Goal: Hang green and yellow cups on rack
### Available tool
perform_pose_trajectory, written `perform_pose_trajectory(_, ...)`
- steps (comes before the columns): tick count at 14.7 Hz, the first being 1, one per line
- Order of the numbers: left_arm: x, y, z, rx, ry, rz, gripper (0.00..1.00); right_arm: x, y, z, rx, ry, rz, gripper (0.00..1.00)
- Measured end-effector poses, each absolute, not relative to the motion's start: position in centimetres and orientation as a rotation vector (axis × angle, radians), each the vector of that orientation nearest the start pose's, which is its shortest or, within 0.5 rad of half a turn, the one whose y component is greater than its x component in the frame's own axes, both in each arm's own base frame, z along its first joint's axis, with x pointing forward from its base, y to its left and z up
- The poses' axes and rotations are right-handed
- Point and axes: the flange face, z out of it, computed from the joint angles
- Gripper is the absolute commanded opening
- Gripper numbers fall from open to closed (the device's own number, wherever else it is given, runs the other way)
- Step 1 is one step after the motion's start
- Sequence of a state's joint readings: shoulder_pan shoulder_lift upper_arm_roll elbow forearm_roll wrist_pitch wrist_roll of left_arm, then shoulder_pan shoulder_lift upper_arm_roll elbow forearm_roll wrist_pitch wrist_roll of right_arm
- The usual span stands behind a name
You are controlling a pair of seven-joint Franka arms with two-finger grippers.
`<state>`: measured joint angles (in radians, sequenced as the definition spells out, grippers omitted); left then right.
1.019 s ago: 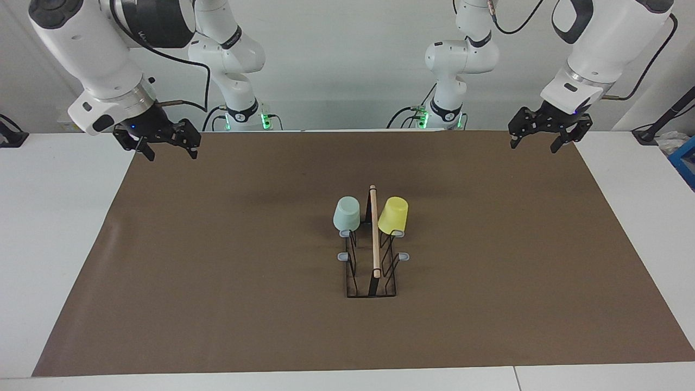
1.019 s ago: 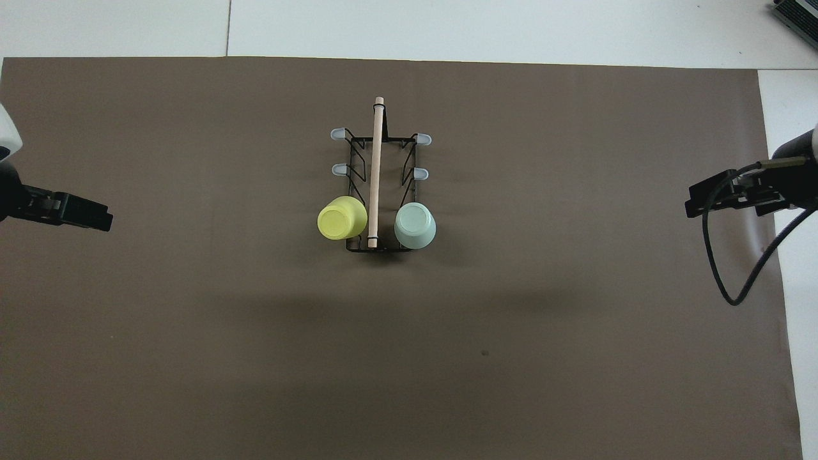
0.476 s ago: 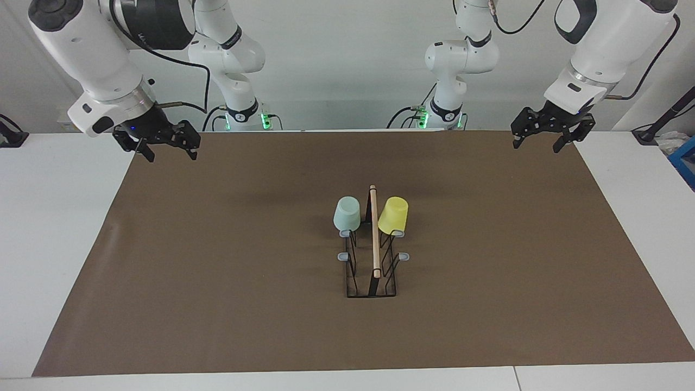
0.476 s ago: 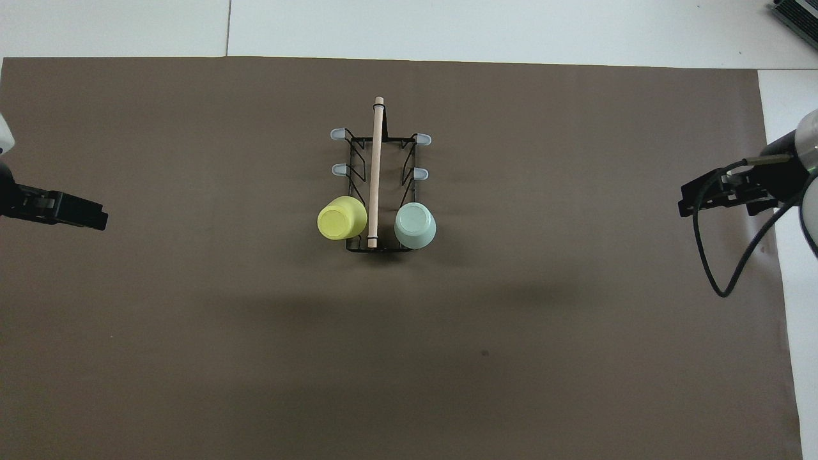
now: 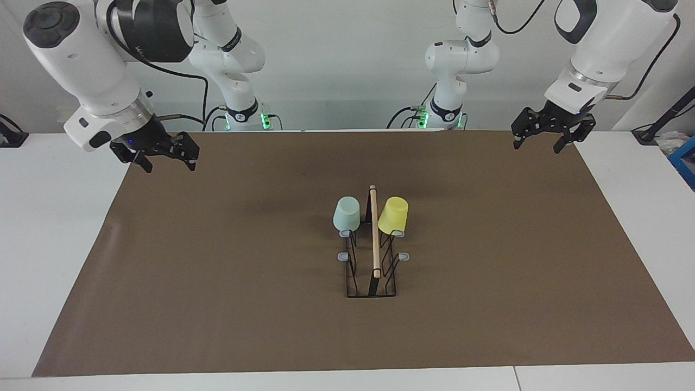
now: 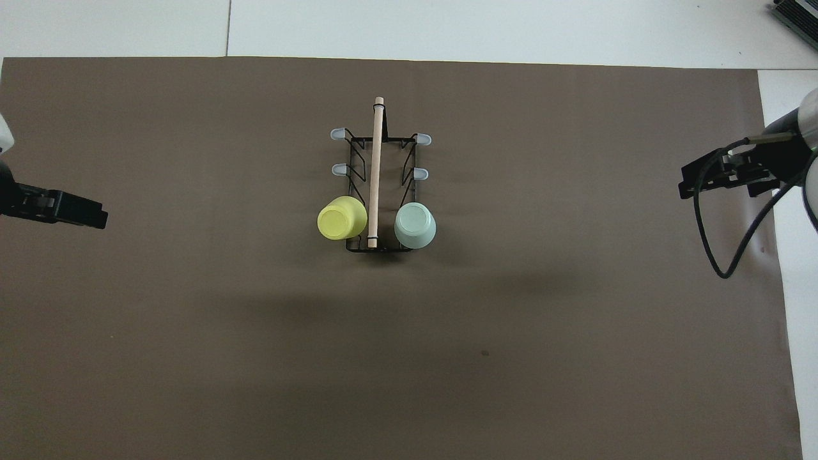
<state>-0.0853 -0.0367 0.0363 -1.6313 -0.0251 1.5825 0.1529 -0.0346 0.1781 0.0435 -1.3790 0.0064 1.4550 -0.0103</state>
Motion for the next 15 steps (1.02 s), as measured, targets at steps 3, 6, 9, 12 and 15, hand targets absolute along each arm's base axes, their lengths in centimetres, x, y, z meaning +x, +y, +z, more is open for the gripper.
perform_pose_trajectory(3,54.3,-2.8,61.7,-3.153,0.315,0.016,1.00,59.3,0.9,60.5,-3.124,-0.043,0.160,1.00)
perform_pose_trajectory(6,54.3,-2.4,61.7,-3.154,0.306,0.015,1.00,58.2,0.9,61.0,-3.125,-0.043,0.163,1.00)
perform_pose_trajectory(9,54.3,-2.3,61.7,-3.154,0.302,0.015,1.00,56.5,1.2,61.2,-3.127,-0.049,0.174,1.00)
perform_pose_trajectory(12,54.3,-2.3,61.7,-3.154,0.300,0.015,1.00,54.7,1.3,61.2,-3.131,-0.053,0.167,1.00)
perform_pose_trajectory(15,54.3,-2.2,61.7,-3.155,0.299,0.015,1.00,53.9,1.3,61.0,-3.131,-0.053,0.175,1.00)
